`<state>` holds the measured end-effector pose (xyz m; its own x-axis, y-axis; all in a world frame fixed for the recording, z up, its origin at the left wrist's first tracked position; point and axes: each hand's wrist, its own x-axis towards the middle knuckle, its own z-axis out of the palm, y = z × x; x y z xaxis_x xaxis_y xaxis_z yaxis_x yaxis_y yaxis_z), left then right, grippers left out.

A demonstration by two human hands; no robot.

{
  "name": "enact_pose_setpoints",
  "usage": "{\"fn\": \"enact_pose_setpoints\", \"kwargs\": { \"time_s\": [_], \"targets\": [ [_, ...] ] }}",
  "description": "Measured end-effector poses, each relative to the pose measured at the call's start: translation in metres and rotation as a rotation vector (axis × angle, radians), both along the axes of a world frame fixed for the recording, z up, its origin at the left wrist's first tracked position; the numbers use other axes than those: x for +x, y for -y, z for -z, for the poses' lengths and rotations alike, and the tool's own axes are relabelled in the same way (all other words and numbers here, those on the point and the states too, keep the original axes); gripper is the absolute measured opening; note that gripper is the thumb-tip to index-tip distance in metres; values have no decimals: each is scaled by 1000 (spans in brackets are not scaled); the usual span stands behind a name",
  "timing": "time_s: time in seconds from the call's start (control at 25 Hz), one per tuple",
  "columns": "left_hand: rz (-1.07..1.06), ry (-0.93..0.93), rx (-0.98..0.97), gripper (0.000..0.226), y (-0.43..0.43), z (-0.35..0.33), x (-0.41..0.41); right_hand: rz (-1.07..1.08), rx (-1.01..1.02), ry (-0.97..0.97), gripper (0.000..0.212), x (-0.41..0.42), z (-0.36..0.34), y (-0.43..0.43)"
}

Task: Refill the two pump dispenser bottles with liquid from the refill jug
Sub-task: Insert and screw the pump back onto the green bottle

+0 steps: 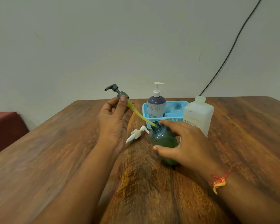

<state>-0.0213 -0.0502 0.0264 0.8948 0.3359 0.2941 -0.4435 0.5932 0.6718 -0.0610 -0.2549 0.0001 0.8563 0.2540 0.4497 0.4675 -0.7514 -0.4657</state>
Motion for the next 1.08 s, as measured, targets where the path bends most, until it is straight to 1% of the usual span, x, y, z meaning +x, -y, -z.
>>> {"fn": "enact_pose_setpoints", "kwargs": {
  "time_s": [0.08,0.16,0.28,0.36,0.48,0.64,0.8,0.96,1.08],
  "targets": [
    [-8,17,83,39,2,-1,-4,2,-16,3,84,-1,-1,0],
    [-6,32,234,36,7,1,-10,0,-29,14,85,-2,-1,-1],
    [20,71,511,32,19,8,-18,-2,-13,46,84,-1,1,0],
    [35,56,619,29,25,15,-19,4,24,54,83,0,3,1],
    [54,11,695,33,28,22,-19,16,76,37,81,4,5,2],
    [63,-15,736,41,29,28,-17,11,119,43,81,7,7,4],
    [98,-29,749,39,28,32,-12,22,140,37,84,10,9,6],
    [164,-27,839,35,23,33,-7,4,167,-4,83,14,10,9],
    [172,10,895,38,26,33,-10,-29,203,-18,80,14,11,9]
  ]
}}
